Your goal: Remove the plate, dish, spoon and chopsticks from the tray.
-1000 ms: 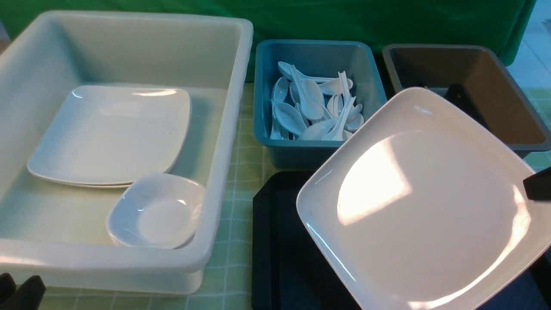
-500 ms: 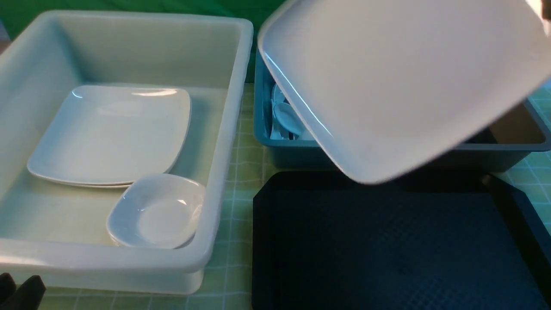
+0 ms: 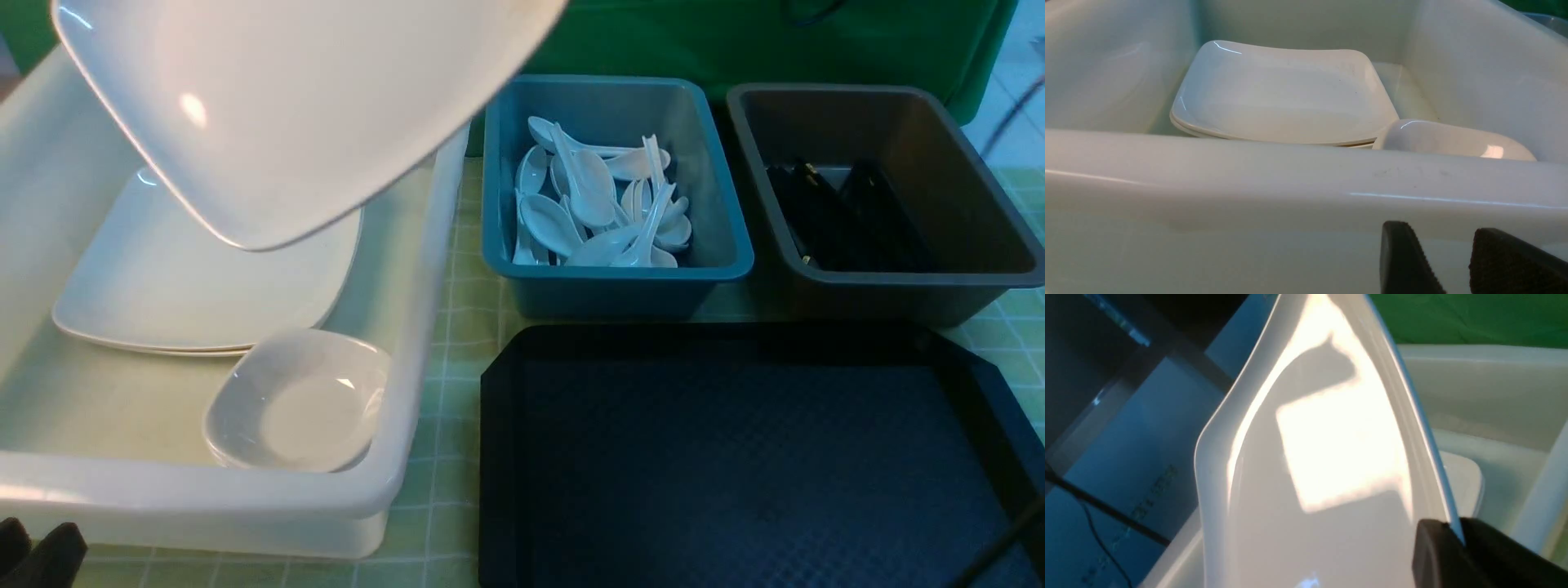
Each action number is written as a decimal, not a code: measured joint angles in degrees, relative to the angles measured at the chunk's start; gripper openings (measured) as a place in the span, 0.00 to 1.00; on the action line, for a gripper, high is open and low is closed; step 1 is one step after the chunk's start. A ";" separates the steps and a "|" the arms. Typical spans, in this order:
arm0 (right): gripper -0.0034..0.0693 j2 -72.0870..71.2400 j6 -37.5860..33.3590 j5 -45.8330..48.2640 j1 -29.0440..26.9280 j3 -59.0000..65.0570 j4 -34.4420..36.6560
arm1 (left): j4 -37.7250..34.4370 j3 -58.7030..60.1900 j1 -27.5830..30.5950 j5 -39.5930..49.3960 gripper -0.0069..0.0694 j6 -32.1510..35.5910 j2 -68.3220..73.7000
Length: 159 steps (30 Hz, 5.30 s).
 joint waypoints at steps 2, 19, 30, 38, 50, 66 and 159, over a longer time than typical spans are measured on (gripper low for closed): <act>0.08 3.51 2.31 -6.85 3.05 -0.49 0.20 | 0.00 0.00 0.00 0.00 0.39 0.00 0.00; 0.09 17.58 11.71 -37.84 16.39 -0.60 2.31 | 0.00 0.00 0.00 0.00 0.39 0.00 0.00; 0.09 21.77 9.63 -38.15 17.13 -0.77 2.53 | 0.00 0.00 0.00 0.00 0.39 0.00 0.00; 0.09 24.15 -0.36 -26.02 14.84 -6.13 -0.16 | 0.00 0.00 0.00 0.00 0.39 0.00 0.00; 0.09 29.02 -5.02 0.06 3.27 -27.66 -7.15 | 0.00 0.00 0.00 0.00 0.39 0.00 0.00; 0.09 39.16 -12.88 5.52 1.83 -44.92 -7.68 | 0.00 0.00 0.00 0.00 0.39 0.00 0.00; 0.09 -47.12 2.23 35.67 7.48 29.37 -52.17 | -8.31 -56.91 -0.13 34.18 0.08 -10.31 52.52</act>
